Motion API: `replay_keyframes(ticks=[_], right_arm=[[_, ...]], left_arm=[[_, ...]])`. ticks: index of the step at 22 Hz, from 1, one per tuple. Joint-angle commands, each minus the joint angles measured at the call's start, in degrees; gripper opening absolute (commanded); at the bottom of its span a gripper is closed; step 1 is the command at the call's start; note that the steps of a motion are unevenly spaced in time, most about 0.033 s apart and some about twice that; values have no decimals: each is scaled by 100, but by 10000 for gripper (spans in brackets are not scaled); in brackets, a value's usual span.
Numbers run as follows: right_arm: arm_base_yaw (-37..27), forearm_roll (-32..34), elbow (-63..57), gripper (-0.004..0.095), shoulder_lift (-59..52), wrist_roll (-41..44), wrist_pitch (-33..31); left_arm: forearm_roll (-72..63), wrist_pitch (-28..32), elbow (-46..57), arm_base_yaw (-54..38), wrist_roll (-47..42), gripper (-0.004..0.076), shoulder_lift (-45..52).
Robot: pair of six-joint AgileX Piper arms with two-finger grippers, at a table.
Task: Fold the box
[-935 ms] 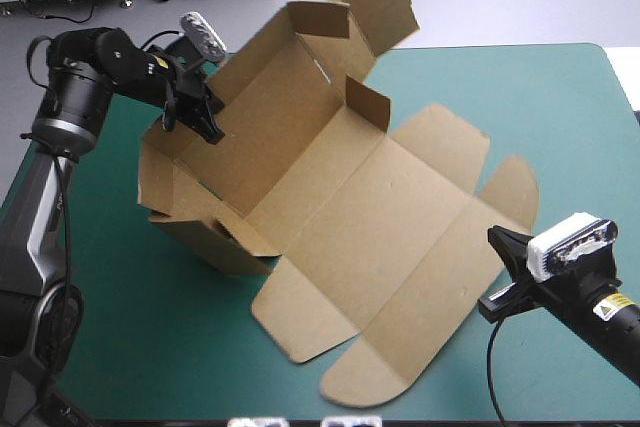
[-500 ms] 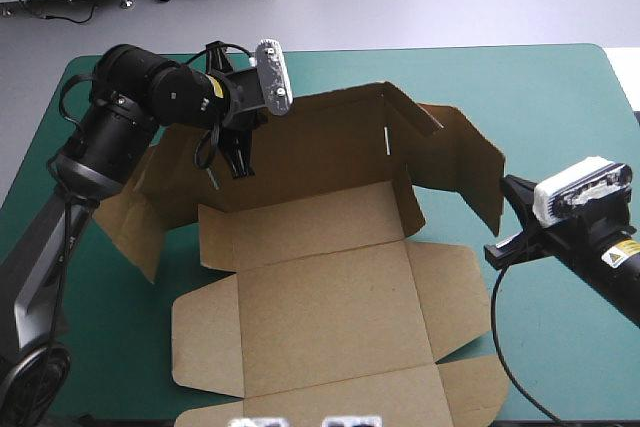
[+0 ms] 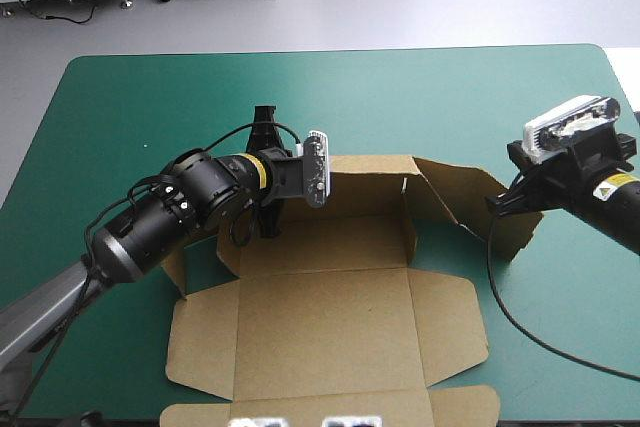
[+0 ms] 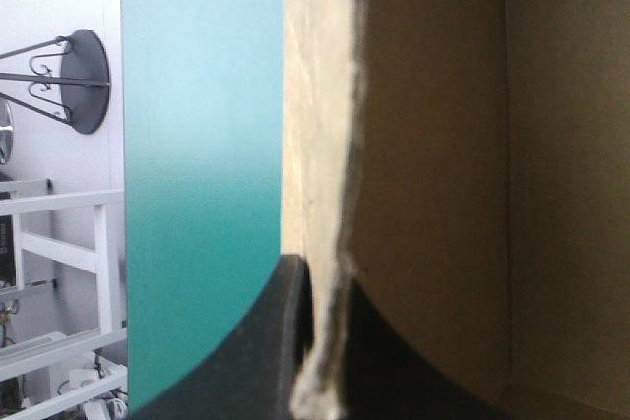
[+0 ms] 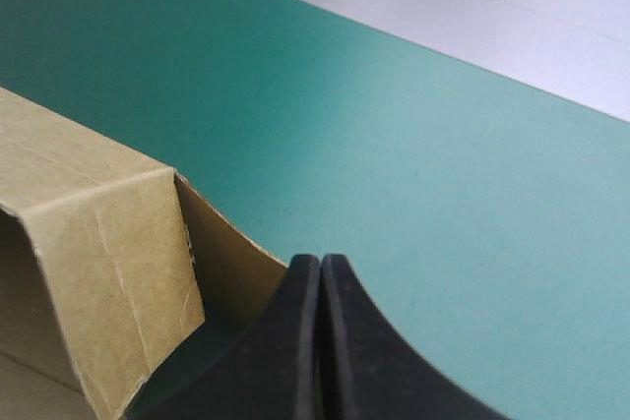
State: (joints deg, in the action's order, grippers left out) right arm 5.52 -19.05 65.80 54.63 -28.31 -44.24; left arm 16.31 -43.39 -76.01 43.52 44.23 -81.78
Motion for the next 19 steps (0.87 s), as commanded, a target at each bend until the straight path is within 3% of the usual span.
replay_keyframes(ticks=[1,8,13,19], right_arm=[[-4,-31,271,-20,375,13,279],[-4,-5,1264,-20,1296,3,3],[-4,56,2482,-24,2493,3,-709],[-4,-35,3536,-25,3676,25,-1394]], left_arm=[[234,659,356,69,-476,0,257],[1421,1384,871,69,-1711,-1,258],[3029,1806,1346,69,-3491,-1,258],[3597,1764,1392,69,-3761,-2,258]])
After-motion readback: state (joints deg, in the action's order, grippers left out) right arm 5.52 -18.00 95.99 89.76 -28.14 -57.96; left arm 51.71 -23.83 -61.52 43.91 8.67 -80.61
